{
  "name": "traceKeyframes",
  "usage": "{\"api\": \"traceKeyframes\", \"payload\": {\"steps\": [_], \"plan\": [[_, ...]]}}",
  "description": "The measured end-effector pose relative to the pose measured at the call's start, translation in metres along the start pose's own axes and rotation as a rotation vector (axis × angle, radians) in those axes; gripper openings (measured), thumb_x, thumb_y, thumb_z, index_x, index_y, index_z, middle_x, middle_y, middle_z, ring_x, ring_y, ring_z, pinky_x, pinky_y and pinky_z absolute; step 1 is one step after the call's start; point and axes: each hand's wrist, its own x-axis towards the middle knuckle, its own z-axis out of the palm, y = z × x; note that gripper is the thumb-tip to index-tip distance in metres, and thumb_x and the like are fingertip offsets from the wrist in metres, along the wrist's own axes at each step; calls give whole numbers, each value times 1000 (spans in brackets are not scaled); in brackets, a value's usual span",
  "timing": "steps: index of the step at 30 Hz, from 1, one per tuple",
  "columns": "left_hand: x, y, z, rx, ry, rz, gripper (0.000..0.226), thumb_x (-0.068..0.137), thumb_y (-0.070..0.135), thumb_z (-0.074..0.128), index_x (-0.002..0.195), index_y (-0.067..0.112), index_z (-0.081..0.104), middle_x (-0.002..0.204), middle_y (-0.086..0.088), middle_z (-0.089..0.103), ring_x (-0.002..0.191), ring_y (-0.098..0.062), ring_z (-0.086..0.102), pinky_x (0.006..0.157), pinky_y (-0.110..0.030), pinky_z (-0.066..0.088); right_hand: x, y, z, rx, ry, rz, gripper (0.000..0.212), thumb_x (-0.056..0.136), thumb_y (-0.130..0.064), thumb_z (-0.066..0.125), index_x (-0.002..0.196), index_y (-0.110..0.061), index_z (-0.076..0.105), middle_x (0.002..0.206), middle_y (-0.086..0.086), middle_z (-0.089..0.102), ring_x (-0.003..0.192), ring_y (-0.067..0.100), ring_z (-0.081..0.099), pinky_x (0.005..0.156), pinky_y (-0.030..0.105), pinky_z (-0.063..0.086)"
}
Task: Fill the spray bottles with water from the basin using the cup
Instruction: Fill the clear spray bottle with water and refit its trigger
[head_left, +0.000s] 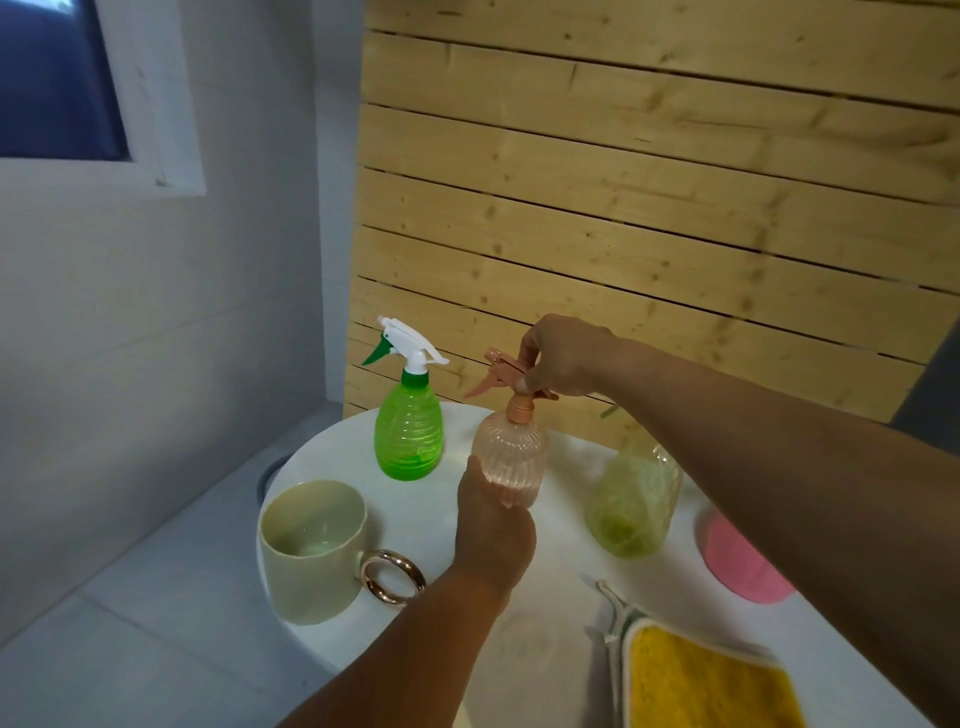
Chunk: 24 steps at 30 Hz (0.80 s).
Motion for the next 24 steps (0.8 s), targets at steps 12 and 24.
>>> {"api": "traceKeyframes", "payload": {"steps": [12, 24], "plan": [[-8, 10, -3, 26, 5, -29, 43, 87, -3, 54, 125, 16, 59, 110, -2, 67, 96, -8, 59, 86, -20, 45, -12, 3, -18, 56, -61, -4, 47, 87, -44, 77, 119, -10, 73, 117, 6, 69, 111, 27, 61, 97, 37, 49], [-6, 23, 14, 13, 106, -12, 80, 71, 8, 55, 148, 30, 45, 140, -5, 57, 131, -31, 55, 110, -58, 47, -53, 72, -55, -130, -336, 212, 46, 76, -44, 86, 102, -12, 67, 92, 1, 70, 81, 17, 66, 61, 25, 45]]}}
